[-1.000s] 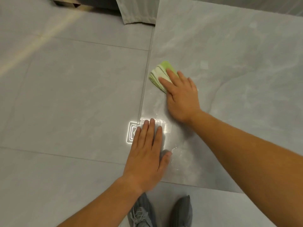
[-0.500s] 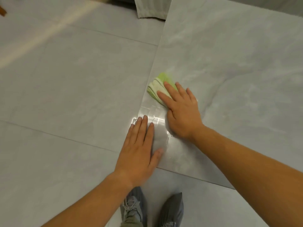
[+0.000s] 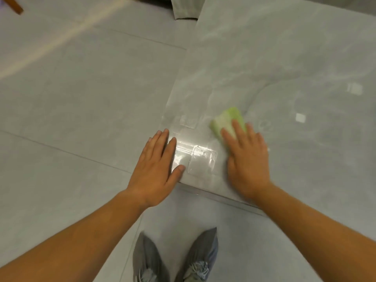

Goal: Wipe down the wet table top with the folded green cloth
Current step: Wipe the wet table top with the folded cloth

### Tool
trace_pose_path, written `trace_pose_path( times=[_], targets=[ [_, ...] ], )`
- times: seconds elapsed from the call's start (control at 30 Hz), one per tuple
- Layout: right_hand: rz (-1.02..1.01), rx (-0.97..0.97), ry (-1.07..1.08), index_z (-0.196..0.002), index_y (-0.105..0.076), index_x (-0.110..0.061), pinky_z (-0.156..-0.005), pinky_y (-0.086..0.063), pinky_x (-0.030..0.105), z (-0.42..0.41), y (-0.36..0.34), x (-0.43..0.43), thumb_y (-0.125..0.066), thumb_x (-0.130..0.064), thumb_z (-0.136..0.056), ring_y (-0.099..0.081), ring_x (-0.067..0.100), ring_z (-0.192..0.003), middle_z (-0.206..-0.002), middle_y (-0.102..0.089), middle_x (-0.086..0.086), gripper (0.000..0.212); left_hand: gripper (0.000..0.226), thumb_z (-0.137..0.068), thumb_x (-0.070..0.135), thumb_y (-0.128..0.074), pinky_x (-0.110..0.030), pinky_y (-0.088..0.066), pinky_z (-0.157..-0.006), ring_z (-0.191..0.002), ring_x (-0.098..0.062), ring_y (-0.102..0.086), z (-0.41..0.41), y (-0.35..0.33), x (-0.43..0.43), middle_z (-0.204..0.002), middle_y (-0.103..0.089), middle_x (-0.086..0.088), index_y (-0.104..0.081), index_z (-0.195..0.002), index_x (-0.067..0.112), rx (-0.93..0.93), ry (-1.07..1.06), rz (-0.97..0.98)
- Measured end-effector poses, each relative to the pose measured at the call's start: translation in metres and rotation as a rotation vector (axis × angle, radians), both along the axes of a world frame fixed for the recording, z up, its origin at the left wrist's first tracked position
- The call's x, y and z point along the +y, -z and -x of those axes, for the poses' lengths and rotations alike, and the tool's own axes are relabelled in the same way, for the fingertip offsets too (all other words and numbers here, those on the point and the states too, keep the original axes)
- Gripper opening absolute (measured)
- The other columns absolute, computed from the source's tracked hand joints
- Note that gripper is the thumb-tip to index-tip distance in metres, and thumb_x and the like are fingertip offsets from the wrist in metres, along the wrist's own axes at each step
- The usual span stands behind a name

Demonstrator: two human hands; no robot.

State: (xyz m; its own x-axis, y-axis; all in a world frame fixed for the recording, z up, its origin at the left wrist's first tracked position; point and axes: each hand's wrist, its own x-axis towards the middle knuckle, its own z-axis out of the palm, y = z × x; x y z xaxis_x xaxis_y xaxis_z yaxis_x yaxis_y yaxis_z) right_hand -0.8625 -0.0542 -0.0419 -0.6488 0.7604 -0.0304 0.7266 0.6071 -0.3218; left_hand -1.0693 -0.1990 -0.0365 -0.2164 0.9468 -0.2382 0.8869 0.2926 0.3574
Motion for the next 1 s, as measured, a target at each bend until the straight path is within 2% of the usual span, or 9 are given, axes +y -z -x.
trace_pose_path(
  times=[0.1, 0.2, 0.3, 0.43, 0.63, 0.73, 0.8, 0.87, 1.0],
  targets=[
    [0.009, 0.021, -0.261, -0.151, -0.039, -0.029, -0.119, -0.018, 0.057, -0.021, 0.006, -0.057, -0.051, -0.014, -0.087, -0.016, 0.032, -0.152, -0.164, -0.024, 0.001, 0.066, 0.071, -0.102, 0.054, -0.029, -0.038, 0.003, -0.125, -0.152, -0.013, 0.016, -0.002, 0.001, -0.01, -0.168, 0.005, -0.002, -0.012, -0.159, 0.015, -0.059, -0.011, -0.048],
    [0.013, 0.056, -0.331, -0.148, -0.045, -0.03, -0.119, -0.017, 0.056, -0.022, 0.008, -0.049, -0.048, -0.019, -0.092, -0.02, 0.03, -0.151, -0.163, -0.027, -0.001, 0.057, 0.07, -0.104, 0.052, -0.028, -0.041, 0.002, -0.125, -0.152, -0.012, 0.017, -0.002, 0.004, -0.021, -0.168, 0.009, -0.001, -0.008, -0.16, 0.015, -0.098, 0.0, -0.05],
    [-0.049, 0.03, -0.237, -0.145, -0.047, -0.03, -0.117, -0.019, 0.056, 0.022, 0.01, -0.012, -0.041, -0.026, -0.091, -0.027, 0.034, -0.148, -0.16, -0.033, 0.001, 0.054, 0.069, -0.105, 0.05, -0.028, -0.039, 0.005, -0.125, -0.151, -0.012, 0.02, 0.0, 0.009, -0.026, -0.167, 0.013, -0.001, -0.004, -0.16, 0.015, -0.093, 0.024, -0.05],
    [-0.03, 0.045, -0.048, -0.147, -0.044, -0.031, -0.119, -0.014, 0.057, 0.094, 0.01, 0.001, -0.037, -0.027, -0.096, -0.023, 0.034, -0.15, -0.162, -0.03, 0.0, 0.051, 0.07, -0.104, 0.053, -0.023, -0.039, 0.003, -0.125, -0.151, -0.01, 0.019, 0.003, 0.013, -0.029, -0.167, 0.013, 0.0, -0.003, -0.16, 0.015, -0.099, 0.021, -0.072],
    [-0.032, -0.028, -0.511, -0.148, -0.042, -0.033, -0.12, -0.016, 0.054, 0.032, 0.007, -0.042, -0.047, -0.021, -0.095, -0.023, 0.031, -0.15, -0.162, -0.028, -0.002, 0.055, 0.082, -0.094, 0.063, -0.028, -0.029, -0.011, -0.123, -0.151, 0.001, -0.003, 0.002, 0.008, -0.041, -0.165, -0.004, 0.014, -0.001, -0.16, 0.022, -0.559, -0.317, -0.174],
    [-0.018, -0.012, -0.385, -0.146, -0.044, -0.035, -0.12, -0.015, 0.055, 0.053, 0.006, -0.026, -0.04, -0.025, -0.099, -0.023, 0.03, -0.15, -0.162, -0.029, -0.004, 0.049, 0.078, -0.093, 0.061, -0.031, -0.033, -0.018, -0.124, -0.149, -0.002, -0.016, 0.008, 0.004, -0.025, -0.164, -0.017, 0.011, -0.012, -0.159, 0.023, -0.705, -0.456, -0.213],
    [0.009, 0.017, -0.197, -0.146, -0.045, -0.034, -0.119, -0.014, 0.056, 0.084, 0.006, -0.027, -0.042, -0.022, -0.096, -0.022, 0.031, -0.15, -0.162, -0.029, -0.003, 0.051, 0.071, -0.095, 0.055, -0.033, -0.034, -0.022, -0.122, -0.147, -0.007, -0.025, 0.016, 0.001, -0.004, -0.162, -0.027, 0.005, -0.021, -0.157, 0.021, -0.771, -0.545, -0.235],
    [-0.008, 0.048, -0.148, -0.145, -0.047, -0.033, -0.118, -0.017, 0.057, 0.099, 0.008, -0.041, -0.047, -0.017, -0.091, -0.024, 0.034, -0.149, -0.161, -0.032, -0.001, 0.056, 0.061, -0.1, 0.048, -0.034, -0.035, -0.027, -0.12, -0.143, -0.011, -0.034, 0.024, -0.005, 0.017, -0.157, -0.037, 0.002, -0.029, -0.154, 0.019, -0.779, -0.561, -0.242],
    [-0.051, 0.01, -0.47, -0.147, -0.044, -0.032, -0.119, -0.019, 0.056, 0.047, 0.009, -0.07, -0.054, -0.014, -0.09, -0.023, 0.033, -0.15, -0.162, -0.03, -0.001, 0.06, 0.053, -0.107, 0.04, -0.034, -0.034, -0.018, -0.123, -0.148, -0.01, -0.025, 0.028, -0.013, 0.046, -0.162, -0.029, 0.002, -0.029, -0.155, 0.019, -0.74, -0.466, -0.184]
  ],
)
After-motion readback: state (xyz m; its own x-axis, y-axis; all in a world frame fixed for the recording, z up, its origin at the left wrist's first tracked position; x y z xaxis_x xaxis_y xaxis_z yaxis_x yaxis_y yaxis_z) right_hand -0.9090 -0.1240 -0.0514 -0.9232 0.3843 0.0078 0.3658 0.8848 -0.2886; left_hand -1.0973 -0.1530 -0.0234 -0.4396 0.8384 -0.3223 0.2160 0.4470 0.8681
